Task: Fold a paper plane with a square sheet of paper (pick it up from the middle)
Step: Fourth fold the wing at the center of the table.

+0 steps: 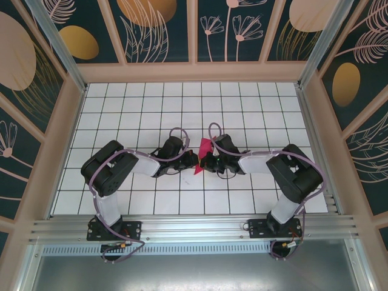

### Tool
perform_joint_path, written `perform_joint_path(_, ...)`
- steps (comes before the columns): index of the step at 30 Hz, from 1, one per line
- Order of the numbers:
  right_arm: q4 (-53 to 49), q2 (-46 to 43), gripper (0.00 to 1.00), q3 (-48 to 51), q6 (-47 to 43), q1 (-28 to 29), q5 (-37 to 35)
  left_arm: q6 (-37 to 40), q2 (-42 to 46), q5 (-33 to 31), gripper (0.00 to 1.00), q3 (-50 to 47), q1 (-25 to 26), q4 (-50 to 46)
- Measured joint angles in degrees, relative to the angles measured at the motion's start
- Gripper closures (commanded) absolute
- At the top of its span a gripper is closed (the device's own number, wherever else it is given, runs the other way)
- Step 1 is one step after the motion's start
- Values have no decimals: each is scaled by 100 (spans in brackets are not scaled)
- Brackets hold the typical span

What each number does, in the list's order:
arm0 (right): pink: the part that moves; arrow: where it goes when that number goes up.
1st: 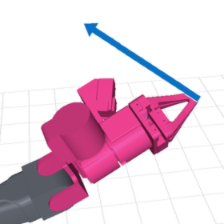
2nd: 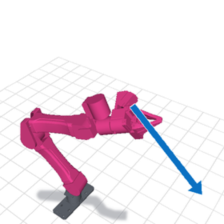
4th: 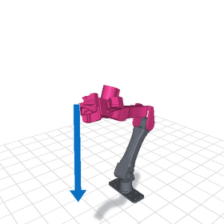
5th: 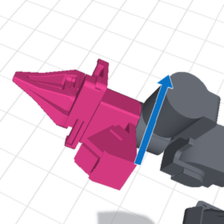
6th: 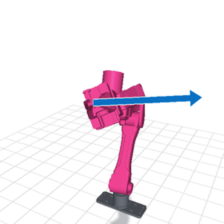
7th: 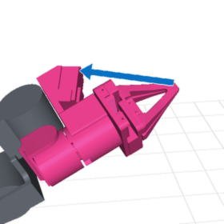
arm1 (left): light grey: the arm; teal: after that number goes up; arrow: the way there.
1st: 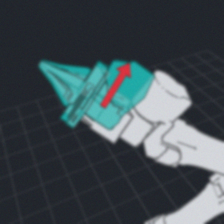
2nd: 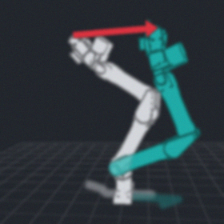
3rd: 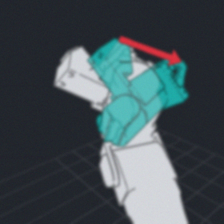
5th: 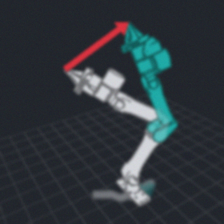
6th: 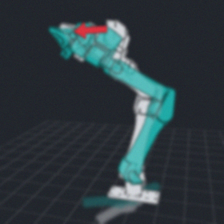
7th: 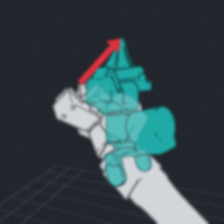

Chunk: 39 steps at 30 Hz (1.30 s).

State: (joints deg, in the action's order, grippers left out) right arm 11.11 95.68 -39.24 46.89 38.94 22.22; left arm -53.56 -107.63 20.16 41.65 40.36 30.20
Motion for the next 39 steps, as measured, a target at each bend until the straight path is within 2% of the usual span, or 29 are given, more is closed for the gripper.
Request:
perform_joint_path(15,302,-90,100,175,291,55,-11,20,0,9,100,4,-4,-2)
perform_joint_path(26,1167,-190,100,780,647,302,-48,20,0,15,100,4,-4,4)
perform_joint_path(39,1419,-216,100,782,732,317,-236,17,22,0,100,4,-4,4)
